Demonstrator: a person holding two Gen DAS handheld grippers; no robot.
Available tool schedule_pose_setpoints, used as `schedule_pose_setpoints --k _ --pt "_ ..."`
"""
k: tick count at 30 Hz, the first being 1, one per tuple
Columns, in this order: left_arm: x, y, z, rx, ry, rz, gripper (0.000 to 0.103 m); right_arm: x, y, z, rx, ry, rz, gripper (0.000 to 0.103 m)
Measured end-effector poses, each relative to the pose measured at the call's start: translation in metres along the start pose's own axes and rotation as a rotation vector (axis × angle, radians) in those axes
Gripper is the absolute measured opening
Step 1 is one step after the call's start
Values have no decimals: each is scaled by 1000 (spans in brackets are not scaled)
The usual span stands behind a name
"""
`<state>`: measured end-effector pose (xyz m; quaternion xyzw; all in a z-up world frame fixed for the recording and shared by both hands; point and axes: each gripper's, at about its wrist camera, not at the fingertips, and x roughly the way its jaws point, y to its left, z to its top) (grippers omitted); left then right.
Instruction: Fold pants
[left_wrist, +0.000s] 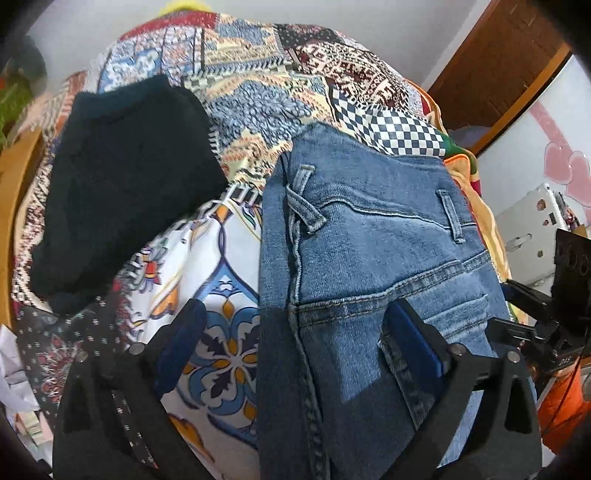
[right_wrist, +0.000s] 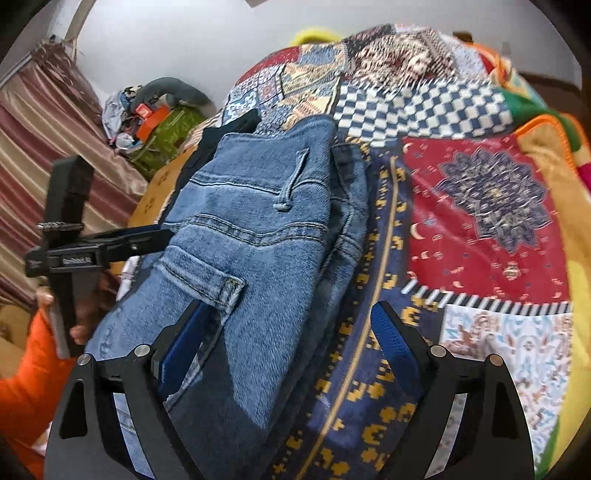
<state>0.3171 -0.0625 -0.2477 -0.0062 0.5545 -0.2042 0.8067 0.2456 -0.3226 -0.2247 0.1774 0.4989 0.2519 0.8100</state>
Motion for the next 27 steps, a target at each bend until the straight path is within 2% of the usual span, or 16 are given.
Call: schedule_pose_setpoints --k 10,13,17,18,19,23,27 --pt "16 8 13 -48 44 -164 98 19 -8 14 63 37 134 87" --pt "21 3 17 -38 50 -224 87 23 -11 19 83 34 163 77" --pt "23 -2 20 -25 62 -247 73 22 -12 22 76 28 149 62" --pt "21 -3 20 -22 58 -249 69 22 -12 22 79 24 141 55" --pt "19 -5 19 -15 50 -241 66 20 -12 22 82 18 129 42" --pt "7 -15 13 40 -6 -205 57 12 -16 18 129 -9 100 36" --pt "-3 -18 6 50 -27 -184 52 0 1 15 74 -48 50 26"
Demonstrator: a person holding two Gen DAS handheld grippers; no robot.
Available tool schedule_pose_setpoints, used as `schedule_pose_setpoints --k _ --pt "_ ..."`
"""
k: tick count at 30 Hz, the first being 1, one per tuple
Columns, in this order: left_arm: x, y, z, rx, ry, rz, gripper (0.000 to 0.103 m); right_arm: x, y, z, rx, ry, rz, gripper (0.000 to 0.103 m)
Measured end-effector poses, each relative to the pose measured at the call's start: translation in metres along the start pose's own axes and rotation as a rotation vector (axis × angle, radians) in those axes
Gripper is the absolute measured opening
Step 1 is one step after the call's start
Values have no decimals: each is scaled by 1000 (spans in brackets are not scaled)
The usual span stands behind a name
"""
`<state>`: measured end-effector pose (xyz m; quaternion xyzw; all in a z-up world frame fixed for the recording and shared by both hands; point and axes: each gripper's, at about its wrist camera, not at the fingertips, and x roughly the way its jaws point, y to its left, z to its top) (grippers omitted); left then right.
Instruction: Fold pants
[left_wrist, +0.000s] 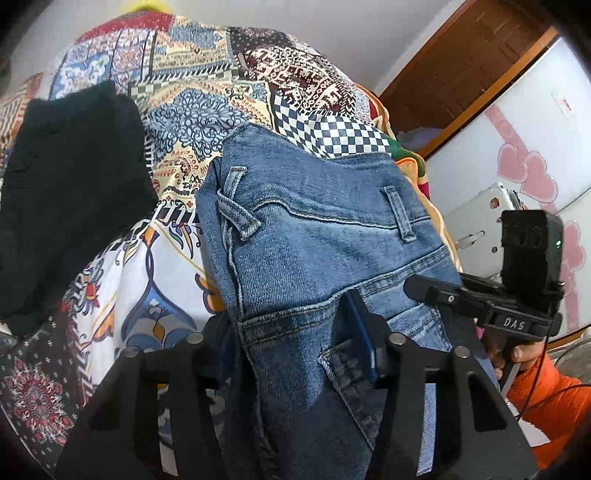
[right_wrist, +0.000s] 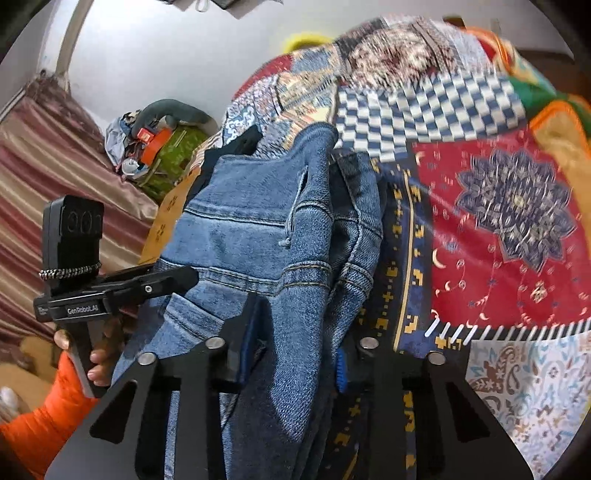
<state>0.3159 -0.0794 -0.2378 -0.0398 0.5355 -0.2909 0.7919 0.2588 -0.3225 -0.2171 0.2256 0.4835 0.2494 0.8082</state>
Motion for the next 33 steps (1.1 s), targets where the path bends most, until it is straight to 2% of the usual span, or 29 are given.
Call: schedule_pose_setpoints --k 5,10,17,25,29,33 --pt "-32 -13 -8 44 -71 45 48 -16 20 4 -54 -17 4 20" --pt "-77 -25 -11 85 -193 88 48 -38 56 14 -149 -96 -5 19" --pt "-146 -22 -2 97 -358 190 47 -50 119 48 -296 -203 6 18" --pt "-200 23 26 33 -490 298 47 -24 181 95 -415 -261 39 18" --pt "-207 62 44 -26 -507 320 47 10 200 121 -441 -247 52 18" --pt "-197 106 63 -95 -492 326 47 51 207 142 -447 -210 47 18"
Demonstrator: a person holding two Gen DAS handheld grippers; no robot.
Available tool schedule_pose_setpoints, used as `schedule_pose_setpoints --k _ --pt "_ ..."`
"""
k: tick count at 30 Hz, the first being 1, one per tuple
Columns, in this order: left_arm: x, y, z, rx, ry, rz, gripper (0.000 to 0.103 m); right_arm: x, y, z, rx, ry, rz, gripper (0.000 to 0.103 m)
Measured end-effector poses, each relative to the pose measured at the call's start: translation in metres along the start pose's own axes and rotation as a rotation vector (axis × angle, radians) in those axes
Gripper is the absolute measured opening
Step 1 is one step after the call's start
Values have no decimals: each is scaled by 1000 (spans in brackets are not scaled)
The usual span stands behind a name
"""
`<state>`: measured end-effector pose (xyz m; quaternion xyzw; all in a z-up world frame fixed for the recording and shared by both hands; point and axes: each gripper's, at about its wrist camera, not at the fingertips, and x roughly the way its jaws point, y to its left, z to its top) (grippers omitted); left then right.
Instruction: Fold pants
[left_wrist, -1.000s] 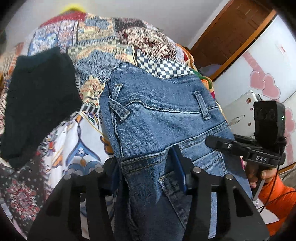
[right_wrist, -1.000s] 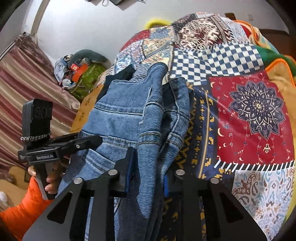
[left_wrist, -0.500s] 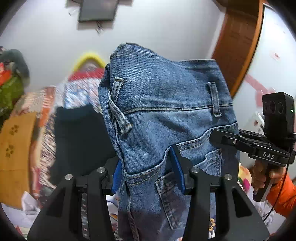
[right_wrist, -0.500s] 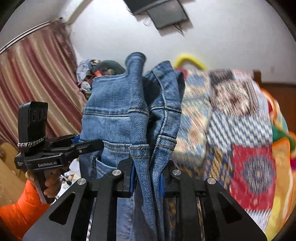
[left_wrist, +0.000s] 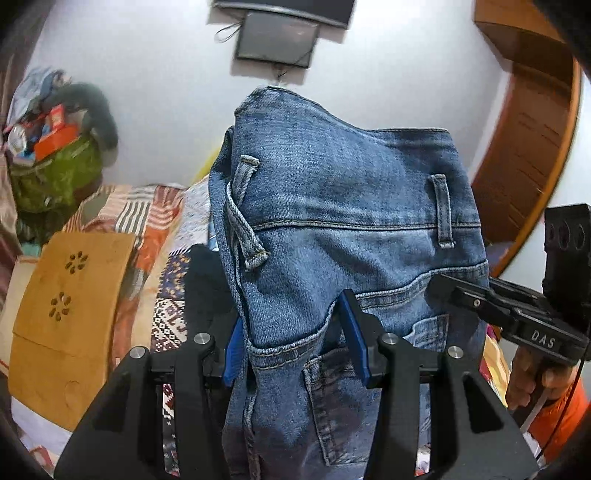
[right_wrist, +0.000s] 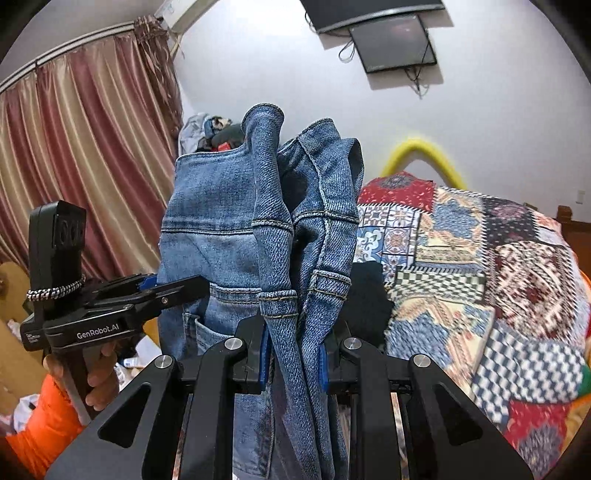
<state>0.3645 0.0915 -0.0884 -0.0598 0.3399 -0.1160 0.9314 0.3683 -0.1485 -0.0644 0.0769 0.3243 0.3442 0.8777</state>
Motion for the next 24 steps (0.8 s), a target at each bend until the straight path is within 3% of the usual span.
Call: schedule_pose_setpoints --k 7,12,15,16,17,19,24 --pt "72 50 11 -95 32 57 47 81 -25 7 35 89 -13 17" --pt "140 85 6 -179 130 66 47 134 -46 4 79 158 -44 17" --pt "179 95 -1 -166 193 148 36 168 -65 -2 105 217 -67 16" --pt "192 99 -3 -168 225 164 28 173 -66 -3 104 229 -79 16" --pt "203 101 -5 -178 253 153 27 180 -69 -5 96 248 -99 16" --pt "219 99 -10 -175 301 146 27 194 -77 -9 84 299 -142 16" --pt "206 76 -14 -93 269 193 27 189 -85 -19 47 344 -146 21"
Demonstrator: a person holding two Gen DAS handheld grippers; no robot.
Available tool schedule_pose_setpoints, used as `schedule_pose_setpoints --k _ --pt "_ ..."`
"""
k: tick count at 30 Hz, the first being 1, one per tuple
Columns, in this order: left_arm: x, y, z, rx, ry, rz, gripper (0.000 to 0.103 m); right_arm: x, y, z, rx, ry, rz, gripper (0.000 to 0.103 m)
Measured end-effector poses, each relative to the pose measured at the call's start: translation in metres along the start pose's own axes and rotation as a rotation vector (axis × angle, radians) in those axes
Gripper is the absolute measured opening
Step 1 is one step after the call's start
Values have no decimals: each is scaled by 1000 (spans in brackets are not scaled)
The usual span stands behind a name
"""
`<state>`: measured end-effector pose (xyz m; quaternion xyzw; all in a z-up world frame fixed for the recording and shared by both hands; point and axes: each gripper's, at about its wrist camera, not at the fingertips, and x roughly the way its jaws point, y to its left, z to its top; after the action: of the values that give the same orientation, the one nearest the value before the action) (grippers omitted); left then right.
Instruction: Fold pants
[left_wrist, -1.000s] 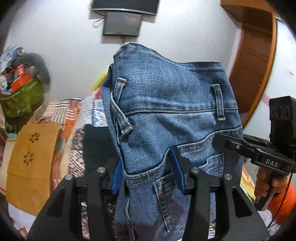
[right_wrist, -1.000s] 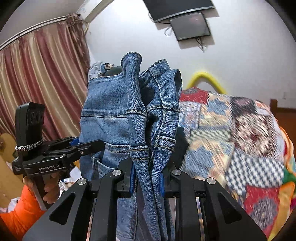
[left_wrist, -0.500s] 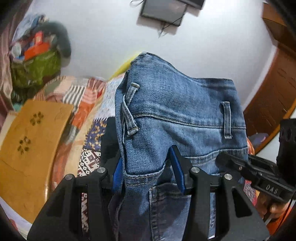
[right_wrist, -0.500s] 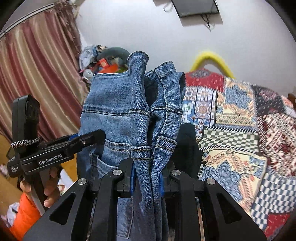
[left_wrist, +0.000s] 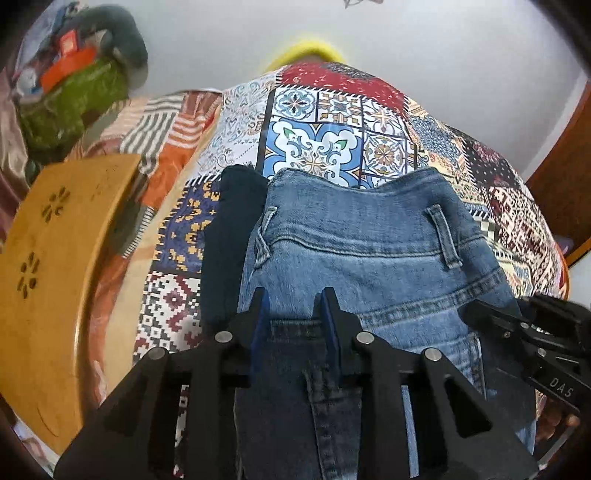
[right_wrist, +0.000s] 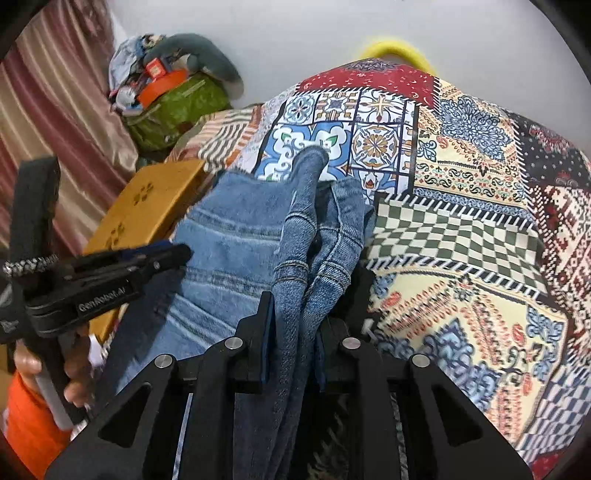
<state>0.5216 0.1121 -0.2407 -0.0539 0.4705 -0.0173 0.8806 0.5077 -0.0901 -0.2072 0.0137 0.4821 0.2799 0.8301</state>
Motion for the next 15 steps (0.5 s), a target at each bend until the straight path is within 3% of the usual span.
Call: schedule_pose_setpoints --k 3,8,15 --pt "-14 -5 -7 27 -1 -2 28 -18 5 -8 -36 -6 -37 21" --pt "-73 -26 -25 106 -88 12 43 -50 11 -16 -46 -52 -30 22" --pt "-194 -47 -51 123 -270 9 54 -158 48 -33 -96 -254 19 22"
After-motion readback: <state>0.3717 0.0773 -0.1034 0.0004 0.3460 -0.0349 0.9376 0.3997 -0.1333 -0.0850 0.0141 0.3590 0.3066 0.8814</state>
